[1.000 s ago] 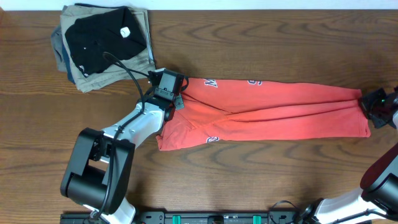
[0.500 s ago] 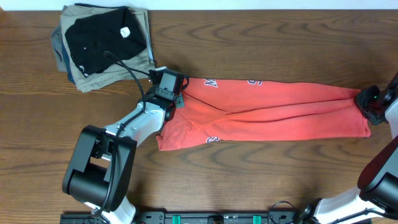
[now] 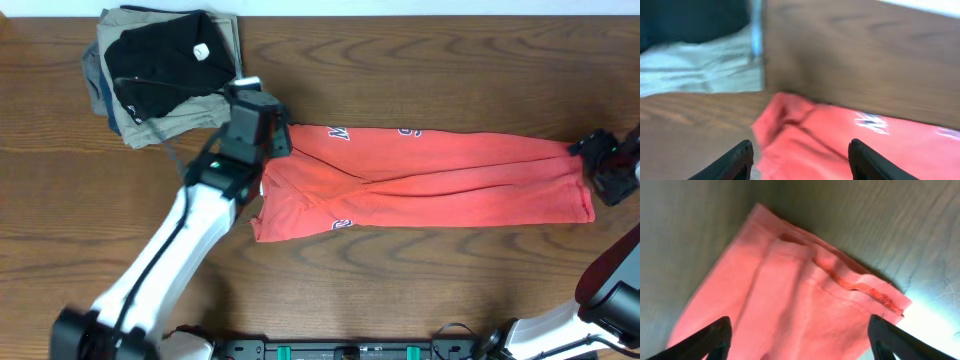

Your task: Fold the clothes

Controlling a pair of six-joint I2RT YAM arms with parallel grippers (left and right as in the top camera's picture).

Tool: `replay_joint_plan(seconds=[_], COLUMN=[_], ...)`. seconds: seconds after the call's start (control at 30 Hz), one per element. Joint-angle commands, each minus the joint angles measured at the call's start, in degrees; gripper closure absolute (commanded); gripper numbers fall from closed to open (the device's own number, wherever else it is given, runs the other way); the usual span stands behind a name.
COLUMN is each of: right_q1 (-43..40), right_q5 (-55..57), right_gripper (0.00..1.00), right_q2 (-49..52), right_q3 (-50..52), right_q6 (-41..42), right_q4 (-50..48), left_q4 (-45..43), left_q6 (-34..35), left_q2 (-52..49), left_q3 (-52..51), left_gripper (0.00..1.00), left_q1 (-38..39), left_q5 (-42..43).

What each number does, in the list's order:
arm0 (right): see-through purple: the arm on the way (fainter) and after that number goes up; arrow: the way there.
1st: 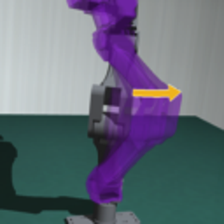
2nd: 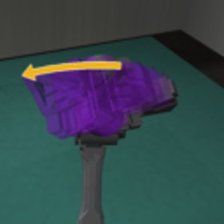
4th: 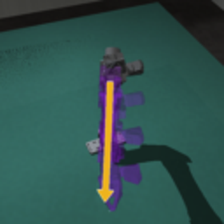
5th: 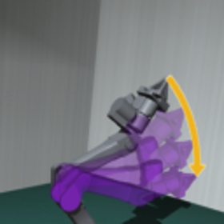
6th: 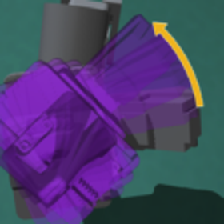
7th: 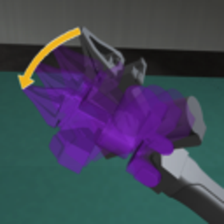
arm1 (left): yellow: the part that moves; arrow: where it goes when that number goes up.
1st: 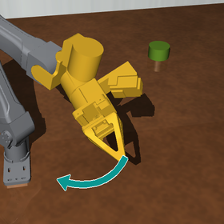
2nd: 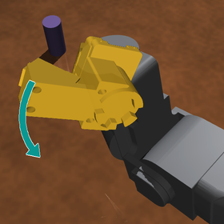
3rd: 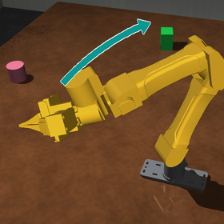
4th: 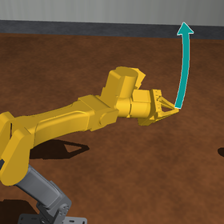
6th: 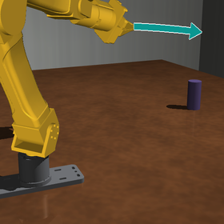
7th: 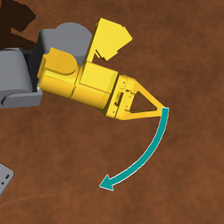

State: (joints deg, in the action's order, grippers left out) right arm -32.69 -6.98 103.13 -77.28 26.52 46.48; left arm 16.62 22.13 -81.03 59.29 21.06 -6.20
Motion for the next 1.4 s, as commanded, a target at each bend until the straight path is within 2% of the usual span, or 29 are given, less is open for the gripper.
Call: replay_joint_plan(seconds=[0.0, 0.03, 0.1, 0.17, 0.2, 0.27, 0.33, 0.7, 0.9, 1.1, 1.37], right_q1=[0.6, 1.1, 2.8, 5.1, 6.4, 9.5, 12.6, 25.1, 25.5, 24.7, 23.2], right_q5=[-13.1, -17.6, -20.7, -20.0, -19.8, -19.8, -19.0, -7.1, -1.6, 1.9, 4.2], right_gripper=[0.15, 0.23, 0.51, 0.77, 0.86, 0.93, 0.95, 0.89, 0.85, 0.84, 0.89], right_q2=[0.3, 0.3, 0.3, 0.3, 0.3, 0.3, 0.3, 0.3, 0.3, 0.7, 4.6], right_q3=[-1.9, -1.8, -1.6, -1.5, -1.2, -0.4, 0.6, 7.5, 13.1, 17.7, 18.2], right_q6=[-8.0, -10.7, -13.2, -13.8, -14.2, -15.3, -15.5, -8.8, -5.7, -5.7, -5.8], right_q4=[0.9, 1.4, 3.4, 5.7, 6.3, 6.8, 6.7, 2.4, -2.0, -6.6, -8.2], left_q4=[2.6, 3.2, 3.5, 3.4, 3.5, 3.4, 3.3, 3.5, 6.8, 6.8, 4.9], left_q6=[-1.1, -1.1, -1.1, -1.0, -1.0, -0.8, 0.0, 0.8, 1.1, 1.1, 1.1], left_q2=[-0.9, -1.7, -4.2, -7.6, -9.2, -12.7, -16.0, -22.7, -22.7, -22.7, -22.7], left_q3=[0.0, 0.0, 0.0, 0.0, 0.0, 0.0, 0.0, 0.0, -0.2, -1.9, -7.3], left_gripper=[0.41, 0.49, 0.63, 0.72, 0.76, 0.88, 0.94, 0.94, 0.94, 0.94, 0.94], left_q1=[0.0, 0.2, 1.0, 2.3, 3.0, 4.5, 5.8, 8.5, 7.9, 5.6, 0.9], left_q5=[14.9, 18.3, 23.3, 25.7, 25.9, 26.4, 26.6, 25.6, 12.3, 11.2, 10.0])
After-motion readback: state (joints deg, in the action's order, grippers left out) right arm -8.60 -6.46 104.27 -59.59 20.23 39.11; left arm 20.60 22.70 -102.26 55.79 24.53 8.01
